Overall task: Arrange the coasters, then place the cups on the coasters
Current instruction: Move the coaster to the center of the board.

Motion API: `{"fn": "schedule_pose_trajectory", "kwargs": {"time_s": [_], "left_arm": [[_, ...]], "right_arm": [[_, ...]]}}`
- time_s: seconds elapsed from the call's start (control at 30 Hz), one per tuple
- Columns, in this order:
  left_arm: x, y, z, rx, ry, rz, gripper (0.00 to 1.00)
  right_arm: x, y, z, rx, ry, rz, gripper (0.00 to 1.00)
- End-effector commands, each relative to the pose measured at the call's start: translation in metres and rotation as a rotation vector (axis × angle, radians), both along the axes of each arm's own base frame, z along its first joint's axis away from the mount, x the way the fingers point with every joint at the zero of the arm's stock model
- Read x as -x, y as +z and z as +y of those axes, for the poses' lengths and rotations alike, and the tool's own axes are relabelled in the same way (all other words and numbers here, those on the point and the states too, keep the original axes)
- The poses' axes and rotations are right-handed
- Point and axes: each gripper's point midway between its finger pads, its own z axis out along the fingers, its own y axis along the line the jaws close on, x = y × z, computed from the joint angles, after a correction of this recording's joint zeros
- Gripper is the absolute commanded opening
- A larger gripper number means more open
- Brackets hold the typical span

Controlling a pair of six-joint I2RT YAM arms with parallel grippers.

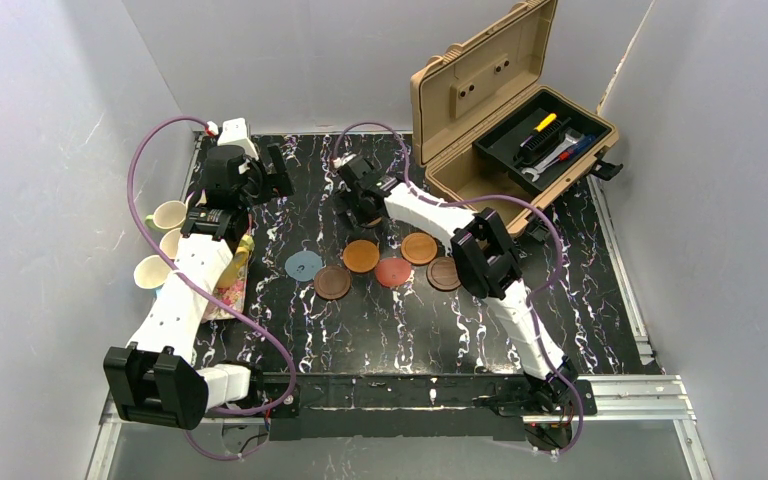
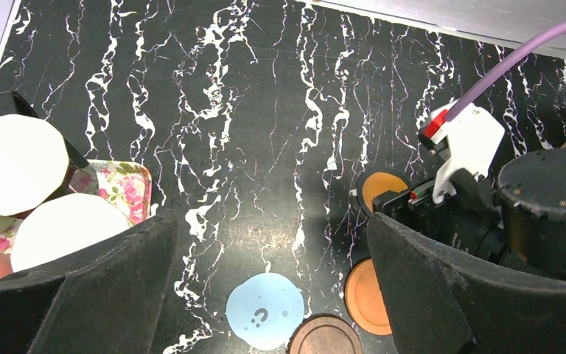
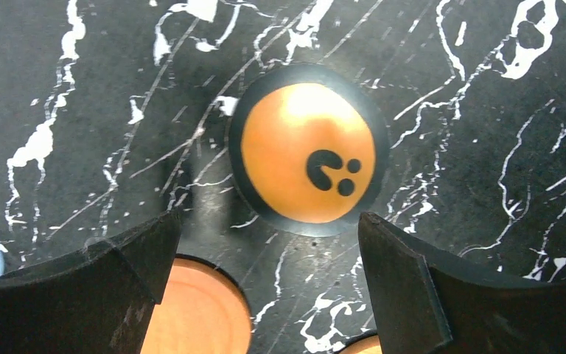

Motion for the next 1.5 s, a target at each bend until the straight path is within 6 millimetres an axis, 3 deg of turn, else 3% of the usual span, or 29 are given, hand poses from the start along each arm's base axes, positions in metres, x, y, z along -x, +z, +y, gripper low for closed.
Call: {"fn": "schedule_pose_trajectory", "kwargs": {"time_s": [0.0, 0.43, 0.87, 1.17, 1.47], "left_arm": [[0.000, 0.010, 0.002, -0.002, 0.003, -0.031, 0.98], [-0.005, 0.002, 0.001, 0.033, -0.003, 0.000, 0.98], [-0.006, -0.001, 0.001, 0.064, -0.006, 0.014, 0.98], [-0.009, -0.005, 0.001, 0.099, -0.006, 0.030, 0.98], [-0.010, -0.006, 0.005, 0.104, 0.002, 0.034, 0.98]], "right_arm": [[-0.015, 0.009, -0.004, -0.026, -0.008, 0.010, 0.99], [-0.030, -0.006, -0.008, -0.061, -0.005, 0.035, 0.99], [-0.028, -0.022, 0.004, -0.076, 0.095, 0.063, 0.99], [0.000, -0.034, 0.030, -0.098, 0.255, 0.108, 0.99], [0.007, -0.049, 0.052, -0.097, 0.211, 0.067, 0.99]]}}
